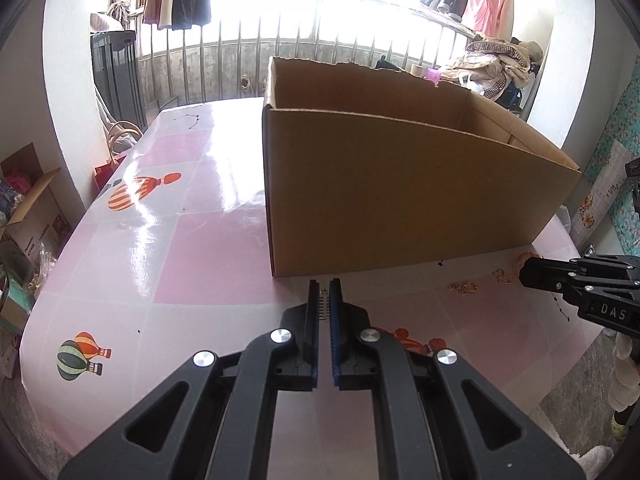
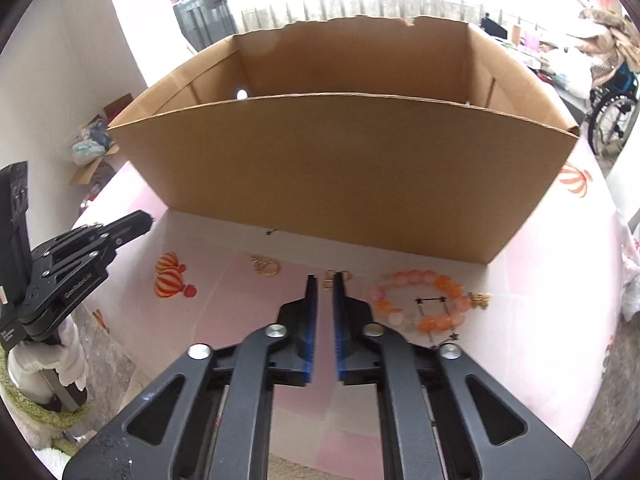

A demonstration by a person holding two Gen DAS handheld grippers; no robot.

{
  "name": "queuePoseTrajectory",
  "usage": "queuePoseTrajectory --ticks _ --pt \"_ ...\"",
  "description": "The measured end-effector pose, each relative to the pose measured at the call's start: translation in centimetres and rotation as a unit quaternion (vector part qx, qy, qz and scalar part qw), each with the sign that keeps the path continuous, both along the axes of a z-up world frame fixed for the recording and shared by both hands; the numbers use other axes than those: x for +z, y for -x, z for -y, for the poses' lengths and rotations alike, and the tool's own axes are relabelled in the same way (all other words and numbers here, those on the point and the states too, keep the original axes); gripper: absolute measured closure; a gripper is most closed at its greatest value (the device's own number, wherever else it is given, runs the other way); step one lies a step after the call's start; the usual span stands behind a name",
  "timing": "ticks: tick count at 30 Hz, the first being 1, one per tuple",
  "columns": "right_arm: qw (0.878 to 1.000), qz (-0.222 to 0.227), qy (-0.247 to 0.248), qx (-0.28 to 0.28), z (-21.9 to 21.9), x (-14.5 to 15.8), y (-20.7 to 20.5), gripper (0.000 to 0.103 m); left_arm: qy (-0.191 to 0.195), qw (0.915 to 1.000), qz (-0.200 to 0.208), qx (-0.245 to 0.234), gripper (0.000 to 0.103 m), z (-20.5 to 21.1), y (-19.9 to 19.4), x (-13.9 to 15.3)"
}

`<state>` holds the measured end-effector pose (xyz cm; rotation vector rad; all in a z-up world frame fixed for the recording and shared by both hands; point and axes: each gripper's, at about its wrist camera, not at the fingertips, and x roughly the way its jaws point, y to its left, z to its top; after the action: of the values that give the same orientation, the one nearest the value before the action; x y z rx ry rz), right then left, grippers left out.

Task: Organize jewelry

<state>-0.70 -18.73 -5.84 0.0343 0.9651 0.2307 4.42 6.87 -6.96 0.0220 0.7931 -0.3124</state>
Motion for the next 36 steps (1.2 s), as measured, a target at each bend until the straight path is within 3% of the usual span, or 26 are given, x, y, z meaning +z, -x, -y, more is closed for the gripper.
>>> queuePoseTrajectory --ticks 4,10,18,23,36 --pt "0.999 0.025 0.008 0.031 -1.1 0.4 0.9 0.074 0.000 1.0000 -0.002 0.002 0.099 -0.1 0.1 -0.1" --pt "0.994 0.053 0.061 0.068 -3.6 -0.6 0.4 0.074 0.001 1.0000 -0.002 0.002 0.099 -0.1 0.3 -0.1" --pt "0.991 0.049 0.081 0.093 -3.1 -0.3 0.5 0.079 0.001 1.0000 -0.003 0.002 0.099 -0.1 0.3 -0.2" --pt "0.991 0.044 0.070 0.110 -3.4 -0.3 0.2 0.091 0.002 1.0000 -0.004 0.004 0.099 -0.2 0.4 -0.2" --pt "0.990 0.031 0.040 0.131 -3.1 -0.7 -0.6 0.091 0.002 1.0000 -0.006 0.004 0.099 -0.4 0.3 -0.1"
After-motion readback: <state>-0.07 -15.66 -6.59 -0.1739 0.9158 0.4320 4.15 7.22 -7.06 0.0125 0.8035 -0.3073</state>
